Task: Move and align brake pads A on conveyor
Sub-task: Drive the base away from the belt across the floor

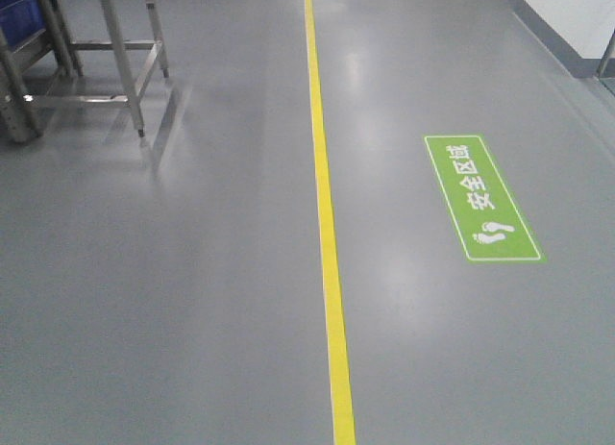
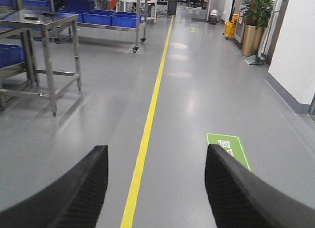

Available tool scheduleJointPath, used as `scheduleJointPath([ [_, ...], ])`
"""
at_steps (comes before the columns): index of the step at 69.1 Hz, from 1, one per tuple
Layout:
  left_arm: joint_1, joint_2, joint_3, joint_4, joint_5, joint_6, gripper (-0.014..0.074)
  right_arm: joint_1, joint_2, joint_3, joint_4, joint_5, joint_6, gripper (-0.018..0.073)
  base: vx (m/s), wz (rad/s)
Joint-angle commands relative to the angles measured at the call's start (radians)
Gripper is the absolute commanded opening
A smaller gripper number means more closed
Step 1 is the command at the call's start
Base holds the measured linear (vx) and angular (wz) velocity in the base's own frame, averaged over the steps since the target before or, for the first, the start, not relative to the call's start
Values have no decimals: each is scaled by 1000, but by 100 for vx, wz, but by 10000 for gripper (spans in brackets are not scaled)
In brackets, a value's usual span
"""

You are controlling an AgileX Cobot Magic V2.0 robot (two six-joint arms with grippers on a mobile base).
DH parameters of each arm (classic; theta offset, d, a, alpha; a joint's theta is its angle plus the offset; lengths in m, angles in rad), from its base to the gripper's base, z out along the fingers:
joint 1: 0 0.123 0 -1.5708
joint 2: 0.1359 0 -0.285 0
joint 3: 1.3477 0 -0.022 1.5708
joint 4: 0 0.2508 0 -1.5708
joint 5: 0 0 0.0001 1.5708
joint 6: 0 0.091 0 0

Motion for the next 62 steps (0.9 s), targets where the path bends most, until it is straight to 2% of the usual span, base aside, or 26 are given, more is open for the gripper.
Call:
scheduleJointPath([
  [1, -1, 16, -23, -10, -79, 0, 512, 0, 12, -25, -10, -74, 1, 416, 71, -14],
  [22, -1, 16, -23, -10, -79, 0, 512, 0, 12, -25, -10, -74, 1, 416, 73, -10],
  [62, -1, 16, -23, -10, -78, 0, 512, 0, 12, -25, -10, -74, 1, 416, 78, 6],
])
